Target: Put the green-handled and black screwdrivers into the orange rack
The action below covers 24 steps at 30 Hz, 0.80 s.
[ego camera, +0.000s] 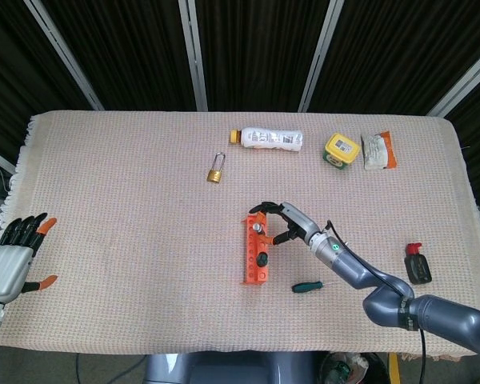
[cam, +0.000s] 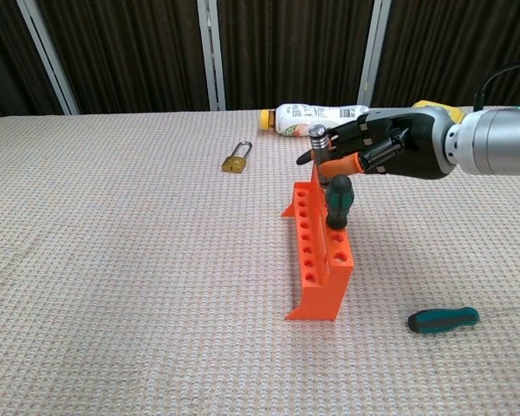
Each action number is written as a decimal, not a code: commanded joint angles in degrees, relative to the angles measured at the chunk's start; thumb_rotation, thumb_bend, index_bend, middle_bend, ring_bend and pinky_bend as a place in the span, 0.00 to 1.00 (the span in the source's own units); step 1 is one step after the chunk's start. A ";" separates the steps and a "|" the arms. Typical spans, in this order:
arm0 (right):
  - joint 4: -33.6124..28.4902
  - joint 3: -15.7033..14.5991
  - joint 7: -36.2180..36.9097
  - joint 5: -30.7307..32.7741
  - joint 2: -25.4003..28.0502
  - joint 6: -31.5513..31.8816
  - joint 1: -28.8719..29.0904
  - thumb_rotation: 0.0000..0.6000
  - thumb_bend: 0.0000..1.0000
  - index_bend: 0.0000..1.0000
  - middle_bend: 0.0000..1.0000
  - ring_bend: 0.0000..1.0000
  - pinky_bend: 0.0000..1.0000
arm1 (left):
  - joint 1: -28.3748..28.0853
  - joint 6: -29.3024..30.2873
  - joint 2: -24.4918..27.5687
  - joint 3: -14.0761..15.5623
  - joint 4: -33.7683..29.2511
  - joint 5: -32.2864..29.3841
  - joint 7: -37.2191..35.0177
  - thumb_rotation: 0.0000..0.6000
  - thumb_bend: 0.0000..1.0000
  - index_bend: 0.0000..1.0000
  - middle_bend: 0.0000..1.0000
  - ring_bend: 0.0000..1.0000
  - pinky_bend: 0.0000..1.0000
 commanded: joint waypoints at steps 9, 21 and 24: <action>-1.15 0.30 0.58 -0.14 0.16 -0.30 -0.02 1.00 0.30 0.54 0.20 0.00 0.00 | -0.08 -0.11 -0.16 -0.04 0.15 -0.13 0.00 1.00 0.09 0.07 0.00 0.00 0.00; 0.60 0.69 0.53 1.07 -0.72 -1.19 -0.17 1.00 0.24 0.45 0.19 0.00 0.00 | -0.18 -0.39 -0.37 -0.04 0.59 -0.31 -0.32 1.00 0.09 0.07 0.00 0.00 0.00; 0.41 0.82 0.57 0.91 -0.58 -1.09 -0.32 1.00 0.19 0.41 0.18 0.00 0.00 | -0.23 -0.41 -0.43 -0.04 0.61 -0.24 -0.34 1.00 0.09 0.07 0.00 0.00 0.00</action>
